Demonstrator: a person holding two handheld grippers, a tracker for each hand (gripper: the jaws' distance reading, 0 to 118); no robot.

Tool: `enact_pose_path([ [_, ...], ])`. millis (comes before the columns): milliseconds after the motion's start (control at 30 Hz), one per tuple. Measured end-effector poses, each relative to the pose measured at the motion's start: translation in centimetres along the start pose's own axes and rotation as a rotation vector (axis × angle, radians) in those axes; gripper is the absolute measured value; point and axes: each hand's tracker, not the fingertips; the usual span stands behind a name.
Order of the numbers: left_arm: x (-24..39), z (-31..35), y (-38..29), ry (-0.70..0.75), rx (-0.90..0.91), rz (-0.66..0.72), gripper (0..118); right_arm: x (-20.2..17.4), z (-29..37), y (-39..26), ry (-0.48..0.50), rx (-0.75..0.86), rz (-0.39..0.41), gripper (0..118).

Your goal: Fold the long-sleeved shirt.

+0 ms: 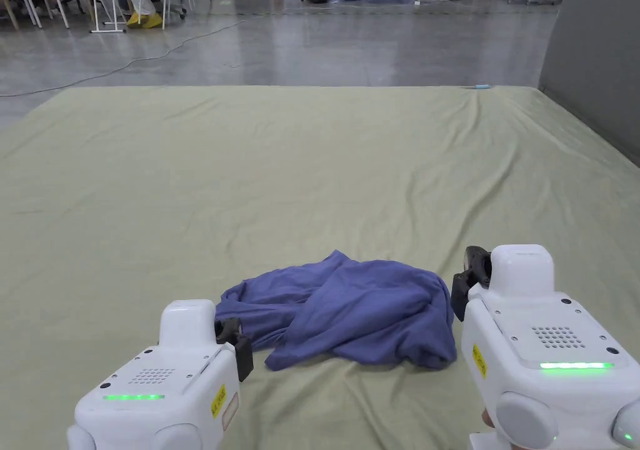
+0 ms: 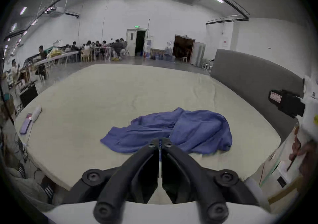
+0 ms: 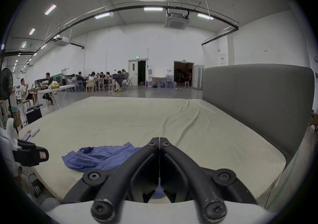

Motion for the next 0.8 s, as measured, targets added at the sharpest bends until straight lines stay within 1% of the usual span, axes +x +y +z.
enact_pose_path([
  [33, 0.0, -0.7, 0.0, -0.007, -0.014, -0.005, 0, -0.1, 0.0, 0.0, 0.002, 0.001, -0.001, 0],
  [67, 0.0, -1.5, -0.1, -0.026, -0.042, -0.014, 10, -0.1, 0.0, 0.1, 0.001, 0.001, 0.000, 0],
  [100, 0.6, -2.8, -0.3, -0.034, -0.083, -0.018, 41, -0.2, 0.0, 0.1, 0.001, 0.002, 0.002, 0],
  [133, 0.7, -4.2, -0.5, -0.037, -0.131, -0.020, 87, -0.2, 0.0, 0.1, 0.002, 0.002, 0.005, 0],
  [167, 0.8, -6.0, -0.9, -0.042, -0.217, -0.022, 118, -0.2, -0.1, 0.0, 0.002, 0.000, 0.008, 0],
  [200, 0.9, -7.2, -1.3, -0.054, -0.194, -0.019, 117, -0.1, -0.2, 0.0, 0.001, -0.002, 0.010, 0],
  [233, 1.5, -8.8, -1.6, -0.054, -0.261, -0.030, 117, -0.1, -0.3, 0.0, 0.001, -0.005, 0.012, 0],
  [333, 1.9, -12.5, -2.0, -0.002, -0.321, -0.074, 117, 0.4, -0.5, -0.3, -0.004, -0.015, 0.011, 0],
  [467, 2.1, -15.8, -3.1, 0.028, -0.319, -0.068, 113, 1.0, -0.8, -0.6, -0.021, -0.028, 0.010, 0],
  [500, 2.4, -16.6, -3.4, 0.036, -0.367, -0.089, 110, 1.2, -1.0, -0.7, -0.025, -0.032, 0.010, 0],
  [533, 2.5, -17.4, -3.6, 0.035, -0.411, -0.100, 104, 1.4, -1.2, -0.8, -0.029, -0.038, 0.010, 0],
  [567, 2.6, -18.0, -3.8, 0.038, -0.436, -0.107, 94, 1.5, -1.2, -1.0, -0.035, -0.042, 0.008, 0],
  [633, 3.1, -17.9, -4.3, 0.068, -0.387, -0.109, 75, 1.9, -1.7, -1.3, -0.042, -0.053, 0.002, 0],
  [667, 3.1, -17.6, -4.1, 0.067, -0.345, -0.115, 68, 2.0, -1.9, -1.4, -0.044, -0.059, 0.001, 0],
  [700, 3.0, -17.3, -3.8, 0.069, -0.345, -0.118, 52, 2.1, -2.1, -1.5, -0.047, -0.067, 0.001, 0],
  [733, 2.7, -17.1, -3.6, 0.055, -0.338, -0.108, 22, 2.2, -2.4, -1.6, -0.048, -0.072, 0.002, 0],
  [767, 2.6, -16.3, -3.4, 0.061, -0.327, -0.082, 2, 2.4, -3.0, -1.6, -0.046, -0.078, 0.003, 0],
  [800, 2.2, -16.0, -3.0, 0.017, -0.337, -0.043, 2, 2.7, -3.8, -1.5, -0.035, -0.084, 0.002, 0],
])
